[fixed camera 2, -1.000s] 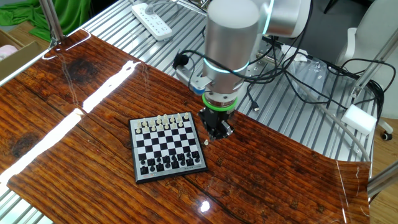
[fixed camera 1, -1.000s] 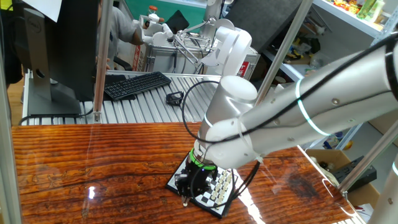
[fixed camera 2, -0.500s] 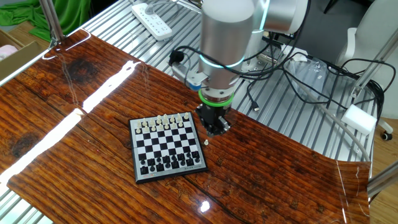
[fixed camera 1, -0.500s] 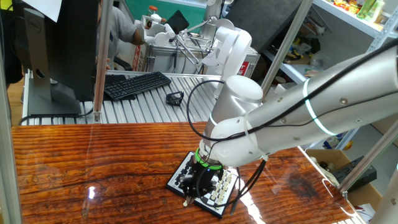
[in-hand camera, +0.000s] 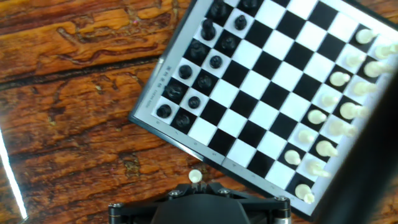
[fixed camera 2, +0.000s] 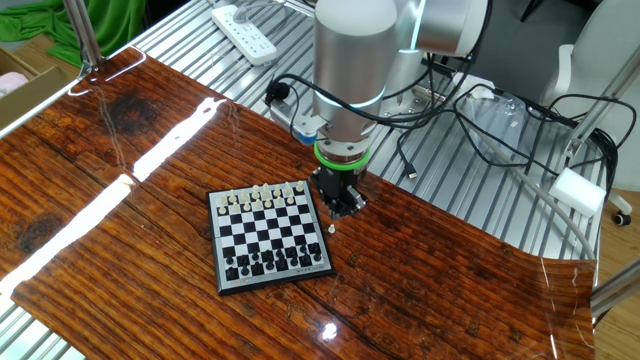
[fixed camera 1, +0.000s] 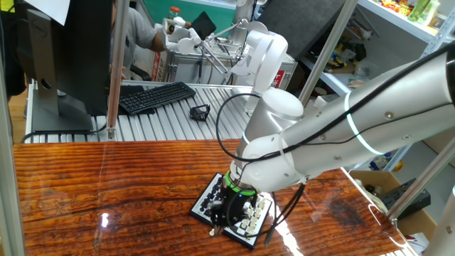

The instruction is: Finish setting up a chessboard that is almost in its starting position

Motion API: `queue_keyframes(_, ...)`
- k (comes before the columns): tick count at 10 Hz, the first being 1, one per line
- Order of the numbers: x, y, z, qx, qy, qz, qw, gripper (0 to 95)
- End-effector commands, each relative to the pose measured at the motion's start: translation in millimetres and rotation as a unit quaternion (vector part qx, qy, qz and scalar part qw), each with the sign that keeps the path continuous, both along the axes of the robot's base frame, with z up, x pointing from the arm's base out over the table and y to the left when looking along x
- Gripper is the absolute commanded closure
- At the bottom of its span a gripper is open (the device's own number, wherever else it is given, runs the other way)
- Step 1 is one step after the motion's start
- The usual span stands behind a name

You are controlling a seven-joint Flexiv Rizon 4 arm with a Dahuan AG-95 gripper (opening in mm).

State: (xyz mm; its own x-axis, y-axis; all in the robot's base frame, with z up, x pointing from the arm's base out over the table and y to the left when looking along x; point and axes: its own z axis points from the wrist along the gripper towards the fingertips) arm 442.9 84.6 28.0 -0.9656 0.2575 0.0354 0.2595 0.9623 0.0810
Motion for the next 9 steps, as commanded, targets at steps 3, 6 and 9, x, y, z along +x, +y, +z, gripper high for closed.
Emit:
queue_keyframes(3,-1.2,0.0,-2.7,0.001,0.000,-0.007,1.0000,95.0)
queue_keyframes(6,-1.2,0.1,-2.6,0.001,0.002,-0.009,1.0000,95.0)
queue_keyframes(9,-1.3,0.1,-2.6,0.001,0.002,-0.009,1.0000,76.0)
